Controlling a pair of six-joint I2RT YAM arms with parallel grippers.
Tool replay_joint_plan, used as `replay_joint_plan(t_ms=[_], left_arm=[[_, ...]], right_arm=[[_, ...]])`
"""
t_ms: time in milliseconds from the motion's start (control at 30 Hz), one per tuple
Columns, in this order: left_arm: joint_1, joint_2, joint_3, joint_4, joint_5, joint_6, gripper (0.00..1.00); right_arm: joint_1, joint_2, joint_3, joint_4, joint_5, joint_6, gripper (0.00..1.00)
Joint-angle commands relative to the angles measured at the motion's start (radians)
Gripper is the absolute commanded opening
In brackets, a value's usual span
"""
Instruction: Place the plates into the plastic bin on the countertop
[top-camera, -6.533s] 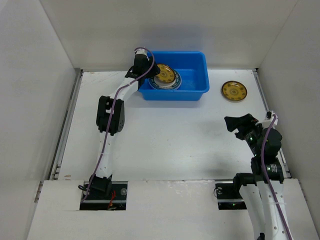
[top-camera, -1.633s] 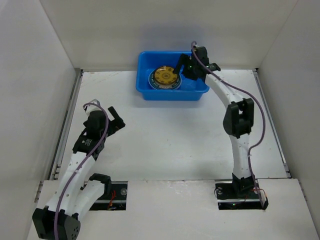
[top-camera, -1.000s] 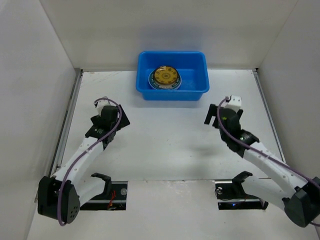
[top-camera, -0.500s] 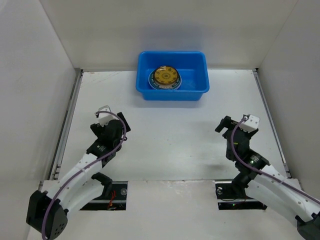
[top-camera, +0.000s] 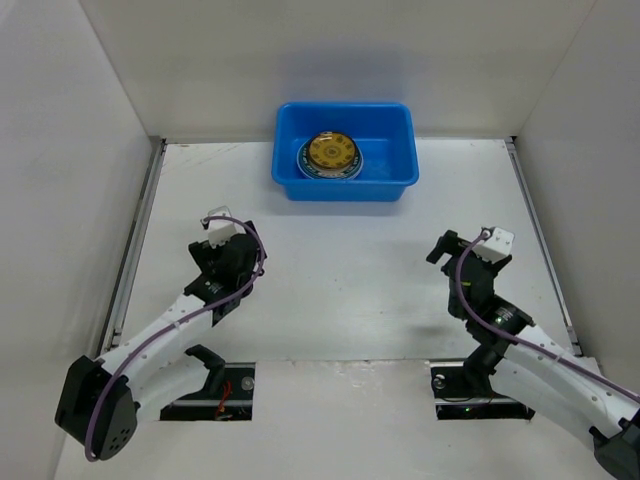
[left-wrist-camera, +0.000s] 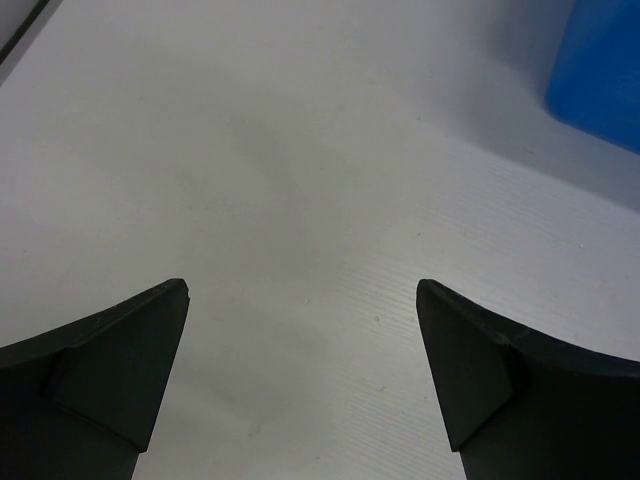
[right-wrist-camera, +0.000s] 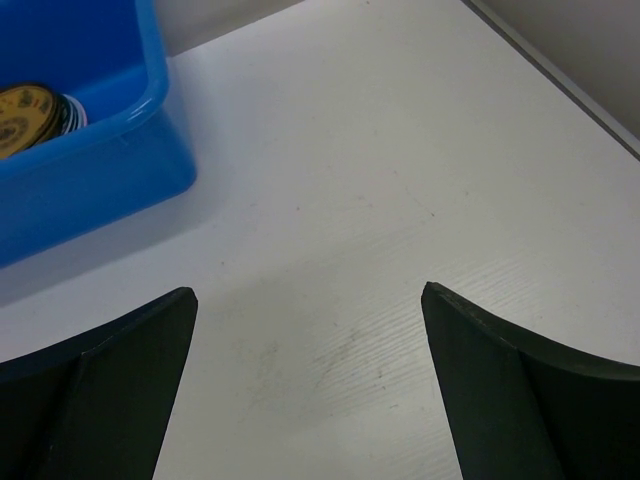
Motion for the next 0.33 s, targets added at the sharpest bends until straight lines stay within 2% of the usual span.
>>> replay_joint_plan(t_ms=[0, 300], left_arm=[[-0.001, 0.006, 0.044, 0.024, -0.029, 0.003, 1.0], [0.028, 0.019, 0.074, -0.023, -0.021, -0.011, 1.0]], right_arm=[[-0.001, 0.002, 0.007, 0.061, -0.013, 0.013, 1.0], [-0.005, 0.02, 0.021, 0.064, -0.022, 0.013, 1.0]])
